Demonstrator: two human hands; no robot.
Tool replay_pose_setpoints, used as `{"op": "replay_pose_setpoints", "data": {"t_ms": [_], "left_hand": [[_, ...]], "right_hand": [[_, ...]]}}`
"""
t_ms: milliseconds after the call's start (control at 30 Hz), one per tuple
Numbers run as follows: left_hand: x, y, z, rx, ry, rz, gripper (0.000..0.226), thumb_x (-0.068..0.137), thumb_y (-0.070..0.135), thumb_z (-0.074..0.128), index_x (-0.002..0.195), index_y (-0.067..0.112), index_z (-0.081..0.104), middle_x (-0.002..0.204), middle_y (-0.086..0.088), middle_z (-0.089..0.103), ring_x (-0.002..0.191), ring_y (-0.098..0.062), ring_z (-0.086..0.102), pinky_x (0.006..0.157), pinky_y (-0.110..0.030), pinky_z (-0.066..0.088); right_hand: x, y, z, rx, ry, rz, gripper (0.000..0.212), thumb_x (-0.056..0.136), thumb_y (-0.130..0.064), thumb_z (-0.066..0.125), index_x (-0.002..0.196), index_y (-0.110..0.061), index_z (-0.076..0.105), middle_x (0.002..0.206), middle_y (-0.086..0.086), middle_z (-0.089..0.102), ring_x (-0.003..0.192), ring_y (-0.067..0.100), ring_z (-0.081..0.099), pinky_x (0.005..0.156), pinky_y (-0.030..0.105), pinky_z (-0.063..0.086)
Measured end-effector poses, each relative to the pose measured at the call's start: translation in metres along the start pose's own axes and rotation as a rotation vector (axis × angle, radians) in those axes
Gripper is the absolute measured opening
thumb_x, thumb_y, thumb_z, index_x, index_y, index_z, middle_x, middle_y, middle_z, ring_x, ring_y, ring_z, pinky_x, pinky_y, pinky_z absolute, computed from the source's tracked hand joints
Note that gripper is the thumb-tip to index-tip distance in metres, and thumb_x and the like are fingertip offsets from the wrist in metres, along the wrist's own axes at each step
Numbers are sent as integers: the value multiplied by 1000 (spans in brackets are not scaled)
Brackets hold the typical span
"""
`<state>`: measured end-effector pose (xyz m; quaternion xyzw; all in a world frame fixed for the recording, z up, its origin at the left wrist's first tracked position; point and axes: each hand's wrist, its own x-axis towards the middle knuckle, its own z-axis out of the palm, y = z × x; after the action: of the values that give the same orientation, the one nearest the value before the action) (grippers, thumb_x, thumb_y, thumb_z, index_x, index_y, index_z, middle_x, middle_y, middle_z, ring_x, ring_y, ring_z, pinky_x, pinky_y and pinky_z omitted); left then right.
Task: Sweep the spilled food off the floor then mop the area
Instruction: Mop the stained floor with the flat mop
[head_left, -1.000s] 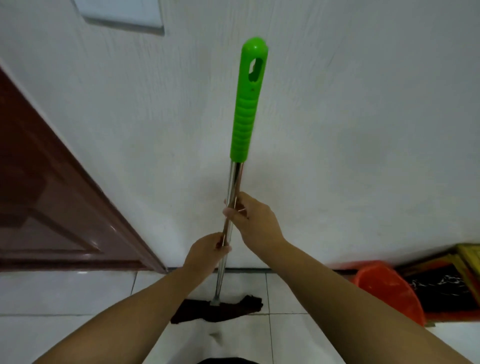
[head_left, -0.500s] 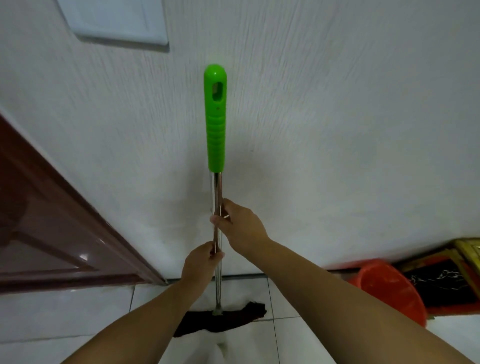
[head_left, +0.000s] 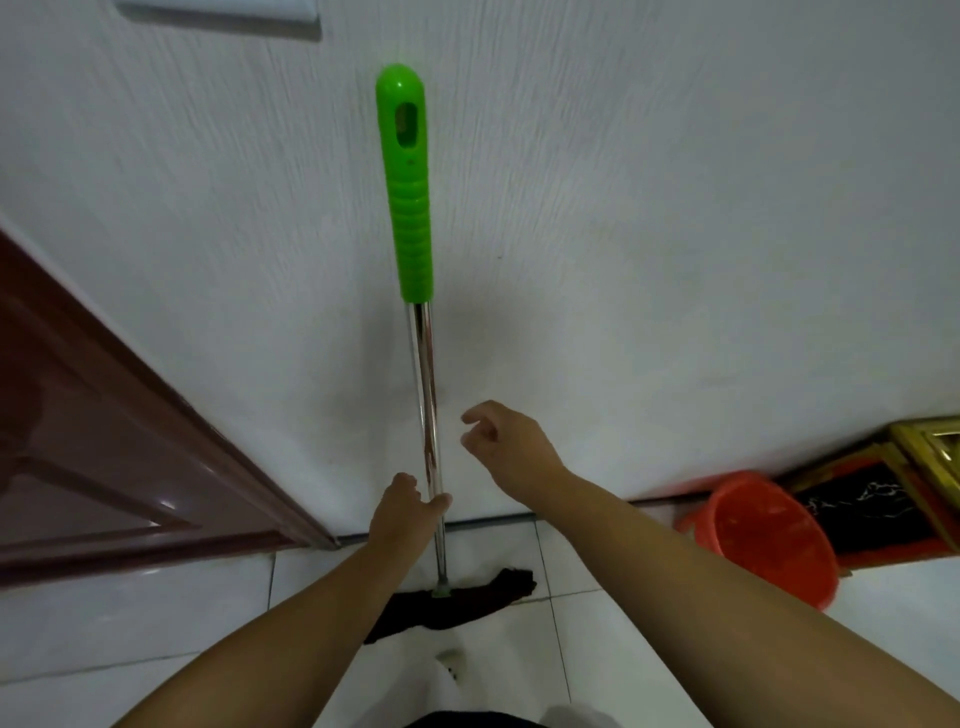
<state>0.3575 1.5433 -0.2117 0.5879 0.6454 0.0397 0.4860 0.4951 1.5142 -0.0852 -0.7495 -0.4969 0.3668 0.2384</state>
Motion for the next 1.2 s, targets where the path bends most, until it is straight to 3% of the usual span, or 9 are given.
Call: {"op": "replay_pose_setpoints", "data": {"t_ms": [67, 133, 300, 400, 600, 700, 833, 1033, 1200], "left_hand": [[-4, 3, 9, 127, -132, -36, 26, 85, 32, 62, 87, 8, 54, 87, -4, 60, 74, -16, 59, 67, -29, 49], [-11, 9, 22, 142, -236, -55, 22, 86, 25, 60, 70, 15, 49, 70, -1, 56, 60, -11, 54, 59, -24, 49], [-30, 40, 63, 1, -348, 46, 9, 86, 20, 56, 77, 20, 55, 76, 0, 61, 68, -12, 58, 61, -22, 50], [-45, 70, 93, -16, -378, 64, 14, 86, 16, 56, 73, 19, 54, 72, 0, 59, 65, -12, 56, 62, -24, 47], [-94, 111, 165, 94, -529, 155, 17, 90, 13, 54, 73, 15, 53, 73, -3, 57, 72, -17, 56, 62, -24, 46], [-130, 127, 217, 158, -576, 210, 16, 91, 11, 53, 75, 14, 52, 75, -3, 57, 66, -12, 54, 61, -24, 46], [-195, 147, 300, 268, -635, 303, 4, 90, 11, 53, 90, 7, 55, 86, -8, 60, 73, -16, 57, 68, -28, 48], [-294, 163, 424, 324, -799, 377, 5, 90, 9, 53, 94, 7, 55, 89, -9, 59, 80, -20, 58, 70, -29, 48], [-359, 175, 495, 330, -873, 395, 9, 91, 5, 52, 100, 5, 54, 84, -7, 57, 73, -15, 56, 63, -24, 47]], "right_hand": [[-8, 18, -4, 47, 2, 80, 27, 94, -23, 52, 119, -16, 60, 104, 6, 65, 88, 15, 59, 85, 33, 53], [-16, 35, -8, 104, 2, 159, 26, 94, -18, 49, 117, -14, 61, 103, 8, 66, 91, 20, 63, 84, 37, 54], [-49, 80, -25, 257, 17, 345, 21, 92, -11, 51, 110, -11, 62, 96, 8, 66, 80, 15, 65, 75, 33, 56], [-77, 108, -41, 332, 60, 426, 21, 92, -9, 51, 110, -9, 62, 95, 10, 66, 79, 16, 65, 72, 31, 56], [-160, 184, -85, 536, 217, 593, 19, 94, -6, 51, 110, -7, 60, 96, 12, 63, 78, 20, 65, 74, 34, 57], [-221, 238, -108, 594, 285, 633, 20, 95, -8, 50, 113, -7, 59, 99, 11, 64, 76, 16, 66, 67, 28, 57], [-312, 309, -141, 670, 440, 719, 17, 95, -9, 50, 110, -12, 58, 93, 7, 63, 77, 15, 67, 52, 19, 54], [-448, 399, -180, 789, 685, 839, 15, 96, -6, 47, 104, -13, 58, 88, 7, 64, 73, 16, 66, 52, 22, 55], [-532, 443, -205, 806, 860, 900, 14, 96, -4, 46, 101, -11, 58, 87, 10, 63, 74, 19, 65, 57, 25, 56]]}}
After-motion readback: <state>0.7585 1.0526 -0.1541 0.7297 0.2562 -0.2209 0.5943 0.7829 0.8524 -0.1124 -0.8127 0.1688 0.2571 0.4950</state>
